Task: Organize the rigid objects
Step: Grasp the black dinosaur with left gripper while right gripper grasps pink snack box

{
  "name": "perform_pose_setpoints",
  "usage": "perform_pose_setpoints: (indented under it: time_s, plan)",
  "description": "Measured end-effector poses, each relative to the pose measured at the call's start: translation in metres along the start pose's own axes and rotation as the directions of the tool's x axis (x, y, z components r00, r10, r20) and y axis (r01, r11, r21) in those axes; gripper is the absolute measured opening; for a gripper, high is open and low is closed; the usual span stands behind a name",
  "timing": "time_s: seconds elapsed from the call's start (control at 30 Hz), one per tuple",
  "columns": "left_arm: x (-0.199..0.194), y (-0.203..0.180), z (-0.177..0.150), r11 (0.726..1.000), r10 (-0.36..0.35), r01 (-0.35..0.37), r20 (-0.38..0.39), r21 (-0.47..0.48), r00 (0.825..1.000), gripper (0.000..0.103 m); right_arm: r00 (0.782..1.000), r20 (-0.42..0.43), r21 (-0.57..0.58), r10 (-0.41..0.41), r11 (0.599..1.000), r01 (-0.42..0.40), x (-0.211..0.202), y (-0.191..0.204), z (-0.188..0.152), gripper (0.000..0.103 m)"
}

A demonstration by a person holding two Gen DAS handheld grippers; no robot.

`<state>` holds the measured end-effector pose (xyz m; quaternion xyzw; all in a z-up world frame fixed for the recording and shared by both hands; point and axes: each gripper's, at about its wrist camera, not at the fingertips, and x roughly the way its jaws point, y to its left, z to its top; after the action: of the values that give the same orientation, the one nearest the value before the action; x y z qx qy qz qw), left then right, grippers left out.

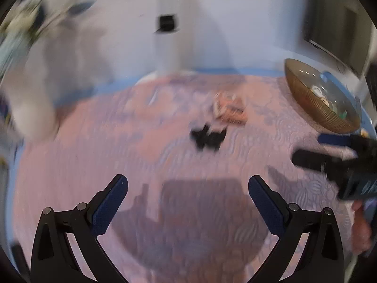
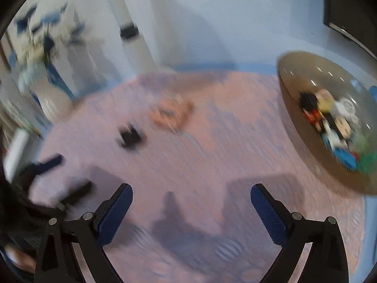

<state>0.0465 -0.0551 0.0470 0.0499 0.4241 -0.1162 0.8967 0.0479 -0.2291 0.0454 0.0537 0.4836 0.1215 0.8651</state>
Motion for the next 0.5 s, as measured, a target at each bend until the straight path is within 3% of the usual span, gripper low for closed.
perform_pose_setpoints:
  time_s: [0.07, 0.17, 0.33, 0.5]
  plan:
    - [0.013, -0.002, 0.009, 1.000, -0.005, 0.005, 0.003, 0.028, 1.000, 0.102, 0.998, 0.014, 0.046, 0.065, 0.997, -0.065, 0.005, 0.001, 0.023, 0.085]
    - [0.039, 0.002, 0.018, 0.997, -0.082, 0.082, -0.023, -0.006, 0.996, 0.102, 0.995, 0.002, 0.119, 0.096, 0.988, -0.096, 0.028, -0.002, 0.048, 0.066]
    - [0.061, -0.003, 0.024, 0.993, -0.117, 0.115, -0.044, -0.033, 0.992, 0.100, 0.987, -0.039, 0.195, 0.154, 0.970, -0.143, 0.071, 0.000, 0.070, 0.065]
    - [0.076, -0.006, 0.023, 0.994, -0.109, 0.107, -0.068, -0.032, 0.992, 0.087, 0.997, -0.058, 0.159, 0.048, 0.986, -0.038, 0.101, 0.011, 0.079, 0.065]
